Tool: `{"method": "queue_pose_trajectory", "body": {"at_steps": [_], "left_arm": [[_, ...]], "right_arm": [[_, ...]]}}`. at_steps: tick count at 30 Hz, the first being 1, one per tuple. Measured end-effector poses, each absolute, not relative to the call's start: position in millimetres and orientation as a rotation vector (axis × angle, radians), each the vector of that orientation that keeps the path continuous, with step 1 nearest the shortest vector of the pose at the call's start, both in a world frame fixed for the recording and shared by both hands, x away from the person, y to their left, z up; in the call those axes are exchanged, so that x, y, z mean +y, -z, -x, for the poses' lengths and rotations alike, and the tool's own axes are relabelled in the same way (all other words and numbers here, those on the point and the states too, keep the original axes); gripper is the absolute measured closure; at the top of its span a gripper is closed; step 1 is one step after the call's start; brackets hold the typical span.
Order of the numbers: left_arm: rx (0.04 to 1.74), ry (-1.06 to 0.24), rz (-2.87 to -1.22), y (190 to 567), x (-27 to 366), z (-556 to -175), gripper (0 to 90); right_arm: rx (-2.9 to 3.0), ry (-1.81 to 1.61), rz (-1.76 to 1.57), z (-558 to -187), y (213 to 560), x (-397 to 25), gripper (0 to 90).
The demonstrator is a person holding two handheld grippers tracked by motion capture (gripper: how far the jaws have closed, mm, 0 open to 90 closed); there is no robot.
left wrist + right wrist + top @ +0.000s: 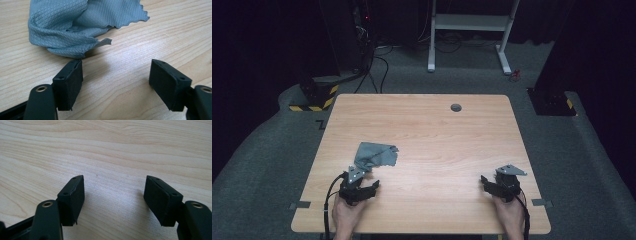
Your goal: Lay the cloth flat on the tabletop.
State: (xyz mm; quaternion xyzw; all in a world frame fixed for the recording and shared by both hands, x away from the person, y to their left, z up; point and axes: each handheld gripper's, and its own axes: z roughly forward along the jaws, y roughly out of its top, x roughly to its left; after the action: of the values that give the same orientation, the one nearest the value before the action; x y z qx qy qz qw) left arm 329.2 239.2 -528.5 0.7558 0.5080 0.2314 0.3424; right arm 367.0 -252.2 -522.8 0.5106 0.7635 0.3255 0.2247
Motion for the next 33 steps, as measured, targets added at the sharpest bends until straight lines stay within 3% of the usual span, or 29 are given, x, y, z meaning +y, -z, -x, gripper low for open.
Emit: {"method": "queue_pose_trajectory", "body": {"at_steps": [33], "left_arm": [[1.365,-0.599,-1.921,526.6,234.0,-326.7,30.1]], "right_arm": [[2.114,-0.898,-1.398,-366.2,522.7,-252.4,33.0]]}}
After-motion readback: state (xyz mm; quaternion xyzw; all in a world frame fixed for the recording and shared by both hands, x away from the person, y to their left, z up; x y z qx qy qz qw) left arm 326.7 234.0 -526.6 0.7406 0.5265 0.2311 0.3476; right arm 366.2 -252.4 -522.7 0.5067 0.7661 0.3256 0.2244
